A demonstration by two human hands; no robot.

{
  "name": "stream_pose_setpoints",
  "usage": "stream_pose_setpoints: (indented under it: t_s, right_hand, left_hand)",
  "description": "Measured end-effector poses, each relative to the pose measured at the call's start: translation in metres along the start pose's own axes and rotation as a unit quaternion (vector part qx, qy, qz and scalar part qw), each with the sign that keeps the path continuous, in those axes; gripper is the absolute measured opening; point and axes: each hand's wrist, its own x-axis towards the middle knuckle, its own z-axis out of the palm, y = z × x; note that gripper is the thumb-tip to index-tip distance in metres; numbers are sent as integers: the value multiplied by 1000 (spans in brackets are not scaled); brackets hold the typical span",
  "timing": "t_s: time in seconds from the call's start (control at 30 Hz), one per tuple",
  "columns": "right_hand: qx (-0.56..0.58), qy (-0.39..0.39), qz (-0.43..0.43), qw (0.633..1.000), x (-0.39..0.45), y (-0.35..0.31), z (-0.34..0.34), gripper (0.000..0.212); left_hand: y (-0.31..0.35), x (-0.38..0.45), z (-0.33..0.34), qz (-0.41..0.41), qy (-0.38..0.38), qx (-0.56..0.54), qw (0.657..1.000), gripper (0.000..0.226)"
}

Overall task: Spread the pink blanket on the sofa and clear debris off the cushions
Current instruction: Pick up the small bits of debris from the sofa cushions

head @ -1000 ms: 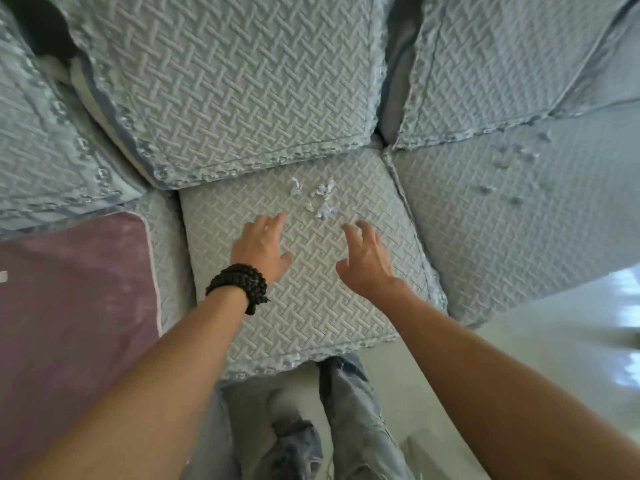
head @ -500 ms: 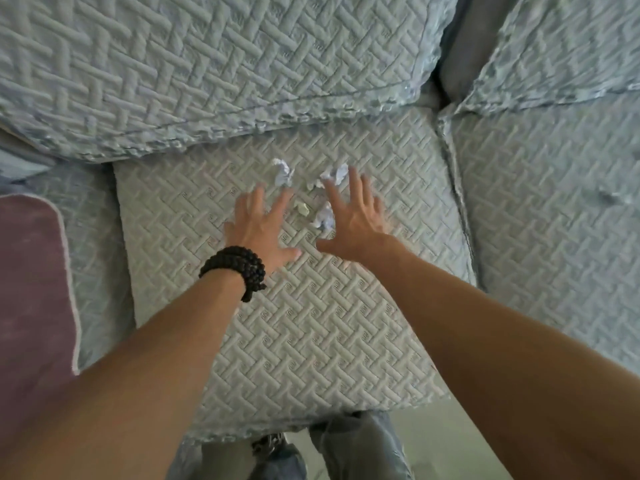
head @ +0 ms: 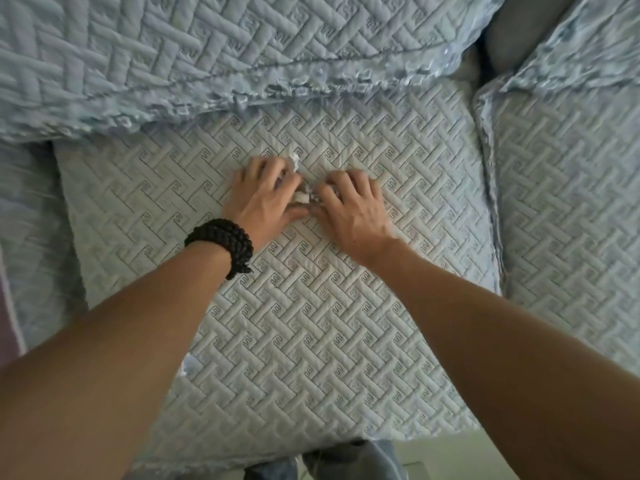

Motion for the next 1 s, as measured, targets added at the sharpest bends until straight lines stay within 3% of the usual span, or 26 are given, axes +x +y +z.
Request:
stream_pose_setpoints:
  t_s: [0.13, 0.23, 0.43, 0.53, 0.6, 0.7, 0.73, 0.87, 0.93, 1.0]
  right_hand:
    - [-8, -3, -2, 1000, -1, -4, -1, 23]
    - [14, -28, 25, 999, -3, -10, -5, 26]
    - [62, -81, 103, 989, -35, -46, -19, 36]
    - [113, -72, 116, 984, -57, -75, -26, 37]
    - [153, -59, 119, 979, -68, -94, -28, 38]
    - [191, -48, 116, 973, -89, -131, -25, 39]
    - [194, -47, 120, 972, -94, -141, -22, 39]
    - [192, -88, 131, 969, -110, -171, -4, 33]
    - [184, -102, 137, 968, -115, -178, 6, 26]
    - [179, -117, 160, 964, -120, -179, 14, 16]
  left_hand:
    - [7, -11, 4, 5, 34, -22, 999, 33]
    - [13, -25, 3, 5, 39, -84, 996, 32]
    - [2, -89, -12, -102, 26, -160, 981, 34]
    - [-9, -126, -21, -145, 21, -189, 971, 32]
    - [-14, -147, -27, -189, 58, -222, 955, 33]
    - [-21, -198, -34, -255, 103, -240, 931, 12]
    - [-23, -215, -31, -260, 102, -227, 933, 19]
    - [-15, -269, 1, -265, -48, -139, 953, 60]
    - [-2, -282, 20, -272, -96, -104, 952, 63]
    - [11, -287, 37, -273, -66, -108, 954, 51]
